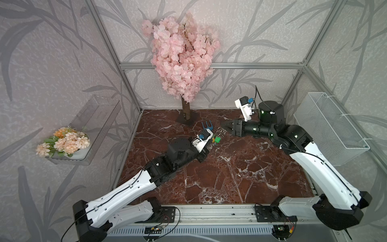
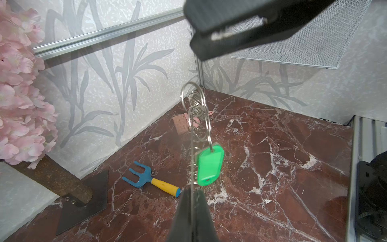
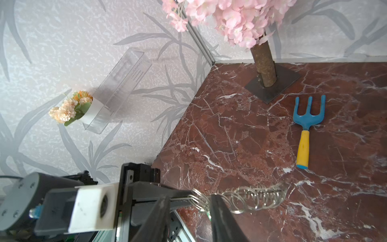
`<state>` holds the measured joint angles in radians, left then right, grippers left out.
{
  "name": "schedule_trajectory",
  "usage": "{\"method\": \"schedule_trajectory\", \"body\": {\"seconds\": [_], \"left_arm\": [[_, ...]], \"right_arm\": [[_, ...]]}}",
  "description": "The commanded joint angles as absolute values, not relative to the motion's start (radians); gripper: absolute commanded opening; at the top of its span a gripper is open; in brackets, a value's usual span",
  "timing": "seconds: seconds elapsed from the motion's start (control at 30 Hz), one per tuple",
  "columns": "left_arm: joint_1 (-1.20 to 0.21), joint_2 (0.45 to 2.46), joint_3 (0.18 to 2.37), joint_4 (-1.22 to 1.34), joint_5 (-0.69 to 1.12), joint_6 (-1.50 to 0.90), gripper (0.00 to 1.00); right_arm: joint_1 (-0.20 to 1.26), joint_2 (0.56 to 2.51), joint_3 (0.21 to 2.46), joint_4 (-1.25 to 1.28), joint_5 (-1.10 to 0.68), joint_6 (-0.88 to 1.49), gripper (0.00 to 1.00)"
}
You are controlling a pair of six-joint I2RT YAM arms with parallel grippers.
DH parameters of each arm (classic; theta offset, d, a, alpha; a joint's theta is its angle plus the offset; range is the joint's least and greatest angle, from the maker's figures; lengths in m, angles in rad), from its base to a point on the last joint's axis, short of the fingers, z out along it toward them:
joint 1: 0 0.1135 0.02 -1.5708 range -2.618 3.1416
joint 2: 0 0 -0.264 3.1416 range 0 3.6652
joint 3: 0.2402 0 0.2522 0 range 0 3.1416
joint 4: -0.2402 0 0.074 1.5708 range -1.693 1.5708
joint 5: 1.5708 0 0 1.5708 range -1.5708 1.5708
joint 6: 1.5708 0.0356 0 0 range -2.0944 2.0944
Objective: Attach keys to a key ring
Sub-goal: Adjust the key on the keyring.
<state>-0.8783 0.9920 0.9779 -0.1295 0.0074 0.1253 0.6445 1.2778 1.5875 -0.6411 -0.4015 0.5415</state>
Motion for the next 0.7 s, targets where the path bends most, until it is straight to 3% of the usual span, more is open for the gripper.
{"method": "schedule_trajectory", "body": {"seconds": [0.0,0.27,0.57,0.67], "left_arm": [[-0.868,1.000,1.045,-0.130,0.061,0.081,0.00],[-0.855,1.022,1.103,-0.205,0.111,0.047,0.00],[-0.850,0.997,1.100,-0.203,0.117,0.025,0.00],[-0.848,0.997,1.104,-0.200,0.126,0.019,0.00]], "right_arm": [[0.671,1.242,1.543,-0.546,-0.452,0.498,0.32],[0.739,1.182,1.510,-0.546,-0.369,0.429,0.34],[0.740,1.138,1.461,-0.513,-0.352,0.431,0.50],[0.739,1.124,1.463,-0.543,-0.294,0.413,0.50]]}}
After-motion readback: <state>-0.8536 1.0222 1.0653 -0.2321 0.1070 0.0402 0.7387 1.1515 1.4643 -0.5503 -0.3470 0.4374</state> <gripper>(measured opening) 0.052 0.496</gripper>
